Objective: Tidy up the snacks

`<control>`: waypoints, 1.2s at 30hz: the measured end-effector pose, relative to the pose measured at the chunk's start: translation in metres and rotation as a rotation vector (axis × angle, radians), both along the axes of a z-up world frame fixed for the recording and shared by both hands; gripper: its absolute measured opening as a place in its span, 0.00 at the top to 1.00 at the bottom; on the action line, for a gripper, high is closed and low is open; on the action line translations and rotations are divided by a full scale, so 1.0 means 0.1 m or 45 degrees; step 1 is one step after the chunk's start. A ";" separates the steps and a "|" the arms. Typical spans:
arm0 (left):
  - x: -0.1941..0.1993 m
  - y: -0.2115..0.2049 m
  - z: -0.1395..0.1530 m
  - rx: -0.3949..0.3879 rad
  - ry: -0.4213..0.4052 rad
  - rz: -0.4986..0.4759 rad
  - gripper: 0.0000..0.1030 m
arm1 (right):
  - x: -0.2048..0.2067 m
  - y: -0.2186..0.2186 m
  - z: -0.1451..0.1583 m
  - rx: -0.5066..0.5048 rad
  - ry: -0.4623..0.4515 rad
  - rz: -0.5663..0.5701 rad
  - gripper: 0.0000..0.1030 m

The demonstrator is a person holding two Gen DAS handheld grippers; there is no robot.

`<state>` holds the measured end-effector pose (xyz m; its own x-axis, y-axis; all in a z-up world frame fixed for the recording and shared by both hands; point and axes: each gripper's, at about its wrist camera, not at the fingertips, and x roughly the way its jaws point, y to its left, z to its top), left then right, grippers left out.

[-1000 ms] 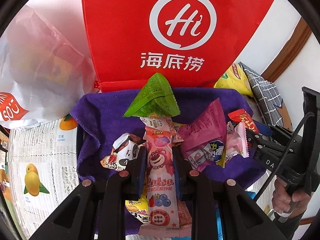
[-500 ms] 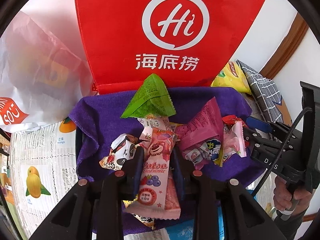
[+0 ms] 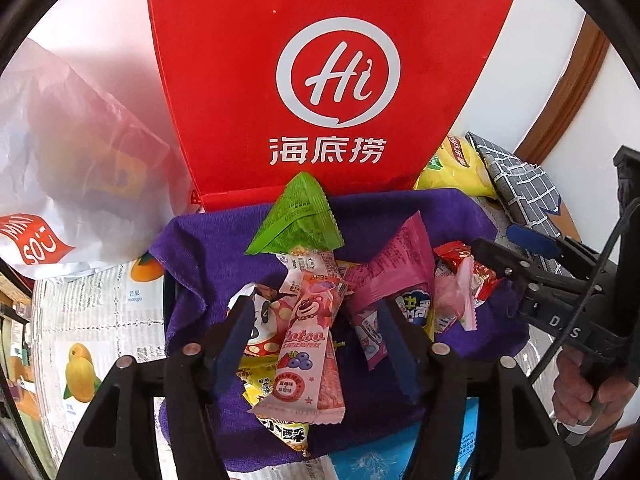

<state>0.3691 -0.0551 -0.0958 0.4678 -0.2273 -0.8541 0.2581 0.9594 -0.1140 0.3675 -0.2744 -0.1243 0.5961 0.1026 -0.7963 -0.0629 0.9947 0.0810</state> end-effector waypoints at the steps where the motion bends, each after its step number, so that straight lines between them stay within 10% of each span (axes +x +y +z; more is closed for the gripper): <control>1: 0.00 0.01 0.01 0.000 -0.001 0.002 0.38 | -0.02 0.00 0.02 0.006 -0.003 0.005 0.34; 19: -0.27 0.05 0.46 -0.031 -0.083 0.041 0.30 | -0.61 0.04 0.66 0.009 -0.108 -0.060 0.31; 36: -1.49 0.12 1.07 -0.016 -0.263 0.092 0.21 | -1.75 0.04 1.23 0.006 -0.194 -0.095 0.31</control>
<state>0.2200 -0.0436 0.0112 0.6483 -0.1966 -0.7356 0.2078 0.9751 -0.0775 0.1929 -0.2703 -0.0014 0.7161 0.0570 -0.6956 -0.0008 0.9967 0.0808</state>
